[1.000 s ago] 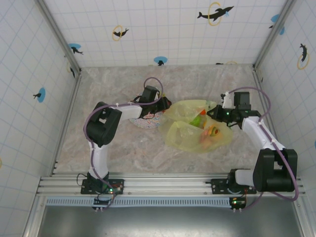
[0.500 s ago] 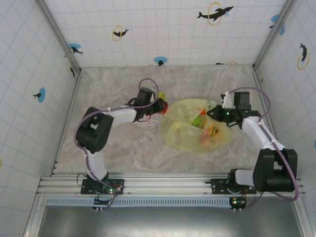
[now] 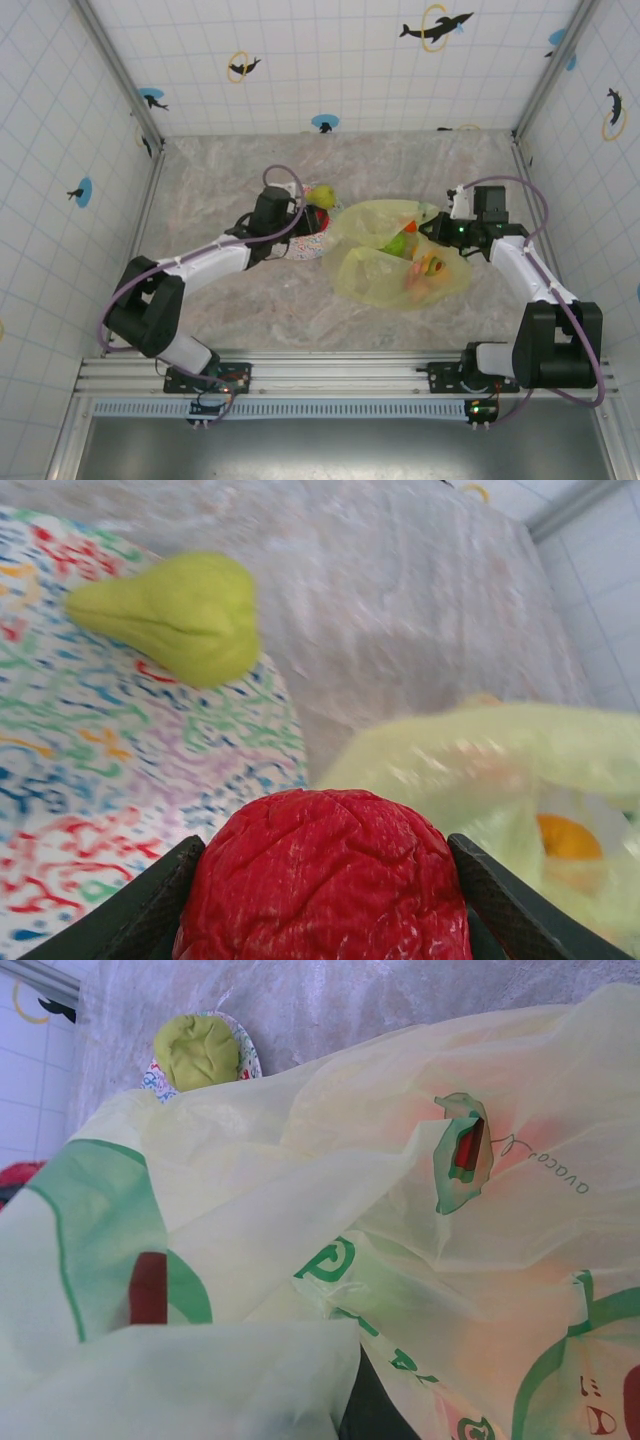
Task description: Place the fruits into the plastic bag
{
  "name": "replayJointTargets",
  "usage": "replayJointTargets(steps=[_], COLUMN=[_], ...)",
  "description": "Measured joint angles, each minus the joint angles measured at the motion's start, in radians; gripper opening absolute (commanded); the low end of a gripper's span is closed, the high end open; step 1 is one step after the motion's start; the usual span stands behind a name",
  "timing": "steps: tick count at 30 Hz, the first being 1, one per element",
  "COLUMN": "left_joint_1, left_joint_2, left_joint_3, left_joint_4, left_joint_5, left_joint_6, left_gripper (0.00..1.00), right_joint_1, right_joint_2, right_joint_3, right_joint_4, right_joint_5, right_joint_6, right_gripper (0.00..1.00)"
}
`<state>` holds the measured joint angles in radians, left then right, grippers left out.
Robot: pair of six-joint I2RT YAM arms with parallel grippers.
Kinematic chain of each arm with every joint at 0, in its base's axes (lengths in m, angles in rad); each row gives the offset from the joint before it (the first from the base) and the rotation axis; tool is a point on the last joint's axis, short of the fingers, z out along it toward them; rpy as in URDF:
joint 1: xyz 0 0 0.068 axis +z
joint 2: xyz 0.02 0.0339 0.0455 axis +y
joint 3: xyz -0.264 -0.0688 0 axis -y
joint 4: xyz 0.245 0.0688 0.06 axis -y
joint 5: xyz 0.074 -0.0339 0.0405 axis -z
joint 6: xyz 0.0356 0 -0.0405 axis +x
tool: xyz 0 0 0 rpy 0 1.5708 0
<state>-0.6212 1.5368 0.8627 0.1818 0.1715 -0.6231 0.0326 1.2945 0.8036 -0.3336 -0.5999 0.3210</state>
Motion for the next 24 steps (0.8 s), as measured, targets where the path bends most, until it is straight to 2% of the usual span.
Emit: replayJointTargets(steps=[5,8,16,24], left_joint_1=[-0.144,-0.193,-0.237,-0.282], left_joint_2=[0.018,0.052,0.187,0.333], left_joint_3=[-0.002,-0.002,0.035,0.218], left_joint_4=[0.016,0.019,0.014,0.030], left_joint_5=[0.031,0.051,0.115,0.187], left_joint_6=[0.027,0.047,0.074,0.077], left_gripper=[0.60,0.59,0.59,0.59], right_joint_1=[0.006,0.010,0.026,0.066], right_joint_2=[0.000,0.000,0.000,0.000], right_joint_3=[0.003,0.009,0.022,0.022], right_joint_4=[0.000,0.000,0.041,0.097], right_joint_5=[-0.004,-0.008,-0.035,-0.064], right_joint_6=[0.008,0.013,0.061,0.113], right_gripper=[0.00,0.00,0.00,0.00])
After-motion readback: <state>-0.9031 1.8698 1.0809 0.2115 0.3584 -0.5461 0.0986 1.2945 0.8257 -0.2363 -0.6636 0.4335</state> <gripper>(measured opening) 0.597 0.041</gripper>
